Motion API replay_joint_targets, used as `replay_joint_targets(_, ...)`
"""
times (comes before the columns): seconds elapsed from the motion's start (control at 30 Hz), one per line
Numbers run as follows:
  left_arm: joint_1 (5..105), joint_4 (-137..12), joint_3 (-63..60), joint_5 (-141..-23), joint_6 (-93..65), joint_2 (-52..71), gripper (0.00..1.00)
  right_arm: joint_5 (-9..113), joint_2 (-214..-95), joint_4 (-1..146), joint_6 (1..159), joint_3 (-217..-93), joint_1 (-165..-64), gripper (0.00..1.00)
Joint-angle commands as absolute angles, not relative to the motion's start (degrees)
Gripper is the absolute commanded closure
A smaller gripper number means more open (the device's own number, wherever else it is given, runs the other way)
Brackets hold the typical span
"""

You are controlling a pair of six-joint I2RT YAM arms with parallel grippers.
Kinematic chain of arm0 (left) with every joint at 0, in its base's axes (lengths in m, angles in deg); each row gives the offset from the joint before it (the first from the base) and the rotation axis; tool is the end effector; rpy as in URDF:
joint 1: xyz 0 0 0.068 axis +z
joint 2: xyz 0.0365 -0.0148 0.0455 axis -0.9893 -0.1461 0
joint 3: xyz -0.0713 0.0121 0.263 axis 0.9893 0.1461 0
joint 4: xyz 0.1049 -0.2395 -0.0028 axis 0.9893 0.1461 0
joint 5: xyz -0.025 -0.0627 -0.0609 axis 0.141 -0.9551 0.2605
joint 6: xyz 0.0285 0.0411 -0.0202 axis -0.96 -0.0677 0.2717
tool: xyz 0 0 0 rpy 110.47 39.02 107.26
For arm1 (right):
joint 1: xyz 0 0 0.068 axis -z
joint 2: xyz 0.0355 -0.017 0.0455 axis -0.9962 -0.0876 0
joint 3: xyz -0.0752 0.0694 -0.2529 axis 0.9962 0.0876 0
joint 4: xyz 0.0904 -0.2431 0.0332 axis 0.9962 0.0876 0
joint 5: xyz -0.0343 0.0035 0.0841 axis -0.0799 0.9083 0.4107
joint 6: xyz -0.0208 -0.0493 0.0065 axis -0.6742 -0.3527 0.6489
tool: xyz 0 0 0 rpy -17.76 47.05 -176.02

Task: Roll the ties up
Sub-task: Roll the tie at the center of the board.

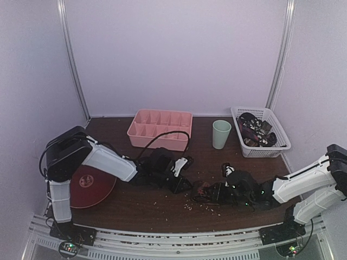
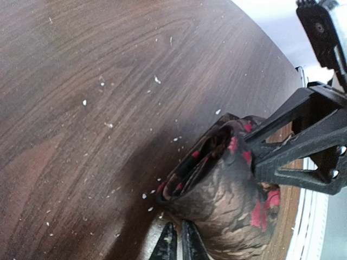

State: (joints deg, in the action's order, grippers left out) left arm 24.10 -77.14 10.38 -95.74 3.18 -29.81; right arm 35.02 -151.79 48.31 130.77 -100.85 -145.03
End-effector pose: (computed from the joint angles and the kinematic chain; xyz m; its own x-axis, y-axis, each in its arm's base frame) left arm 0.2073 -0.3500 0.1221 -0.7374 0.3390 -0.5843 0.6713 0.4644 -0.5777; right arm 0.1258 0.2064 0.1387 -0.8103 0.2609 -0.5248 -0.1882 0.7322 0.6546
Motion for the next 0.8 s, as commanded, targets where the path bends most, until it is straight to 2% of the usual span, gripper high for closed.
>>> replay_joint_targets(0.0, 23.33, -79.39, 8.52, -96.95, 3.89, -26.73, 0.94, 34.72, -153.71, 53.71, 128.93, -101.24, -144.66, 0.69)
replay_joint_targets(0.17, 23.24, -76.93, 7.65, -95.73, 3.51, -26.44, 0.93, 33.88, -153.94, 54.71, 128.60, -101.89, -144.65, 0.68)
replay_joint_targets(0.27, 23.24, -72.96, 7.44, -90.82, 2.26, -25.99, 0.90, 33.70, -153.93, 55.12, 128.64, -102.07, -144.70, 0.71)
replay_joint_targets(0.47, 23.24, -67.77, 8.69, -83.83, 1.26, -26.06, 0.91, 32.94, -153.43, 55.59, 128.90, -101.57, -144.58, 0.72)
replay_joint_targets(0.77, 23.08, -74.98, 8.25, -93.82, 3.13, -30.12, 0.95, 33.36, -155.06, 53.02, 129.10, -99.98, -143.56, 0.72)
